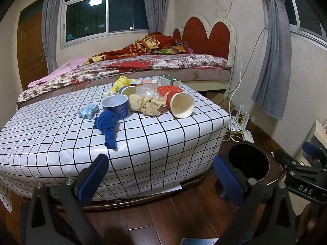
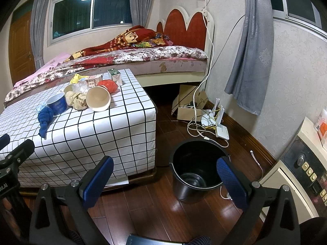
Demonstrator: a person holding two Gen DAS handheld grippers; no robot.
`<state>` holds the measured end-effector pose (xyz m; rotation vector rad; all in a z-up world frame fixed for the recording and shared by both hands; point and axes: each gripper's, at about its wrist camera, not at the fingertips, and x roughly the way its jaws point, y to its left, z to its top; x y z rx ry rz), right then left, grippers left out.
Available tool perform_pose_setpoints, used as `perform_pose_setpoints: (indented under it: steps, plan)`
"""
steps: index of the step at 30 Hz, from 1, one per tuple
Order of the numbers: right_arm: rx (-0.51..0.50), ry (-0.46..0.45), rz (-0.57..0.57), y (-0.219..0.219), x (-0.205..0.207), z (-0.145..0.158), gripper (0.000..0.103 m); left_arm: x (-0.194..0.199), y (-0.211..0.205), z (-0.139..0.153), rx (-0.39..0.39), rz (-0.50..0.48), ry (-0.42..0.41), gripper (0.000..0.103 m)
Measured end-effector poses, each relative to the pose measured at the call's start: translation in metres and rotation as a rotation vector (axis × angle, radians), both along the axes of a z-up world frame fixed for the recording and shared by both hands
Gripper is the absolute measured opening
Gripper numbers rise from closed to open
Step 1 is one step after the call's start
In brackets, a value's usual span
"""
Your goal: Collect trash
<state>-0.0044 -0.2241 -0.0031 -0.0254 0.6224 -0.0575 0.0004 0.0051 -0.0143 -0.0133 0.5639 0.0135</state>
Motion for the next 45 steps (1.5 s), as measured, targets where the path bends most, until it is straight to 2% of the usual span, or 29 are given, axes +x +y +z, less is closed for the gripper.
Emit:
perform_pose_setpoints:
  steps: [13, 17, 22, 26, 30, 33, 37, 40, 45]
  plan:
    - [0.002, -0.001, 0.004, 0.000, 0.000, 0.000, 0.102, 0.000, 0.001, 0.000, -0.012, -0.006, 0.011, 0.103]
    - [0.018, -0.003, 0.035, 0.002, 0.001, -0.001, 0.102, 0.001, 0.006, 0.000, -0.028, 0.001, 0.010, 0.103]
    - [0.044, -0.022, 0.122, 0.009, 0.008, -0.002, 0.102, 0.014, 0.026, -0.004, 0.009, 0.071, 0.007, 0.103]
    - [0.087, -0.001, 0.205, 0.021, 0.032, -0.003, 0.102, 0.029, 0.054, -0.006, -0.004, 0.135, 0.007, 0.103]
    - [0.091, -0.029, 0.284, 0.045, 0.053, 0.009, 0.102, 0.047, 0.087, -0.011, -0.096, 0.168, 0.001, 0.103]
    - [0.069, -0.033, 0.355, 0.068, 0.078, 0.012, 0.097, 0.064, 0.105, -0.017, -0.145, 0.172, 0.020, 0.103]
    - [0.061, -0.012, 0.423, 0.090, 0.117, 0.010, 0.089, 0.088, 0.117, -0.026, -0.152, 0.192, 0.045, 0.102]
    - [0.055, 0.010, 0.454, 0.105, 0.147, 0.003, 0.089, 0.105, 0.122, -0.031, -0.152, 0.200, 0.052, 0.098]
    - [0.047, 0.057, 0.469, 0.123, 0.191, -0.014, 0.088, 0.133, 0.129, -0.044, -0.161, 0.197, 0.095, 0.083]
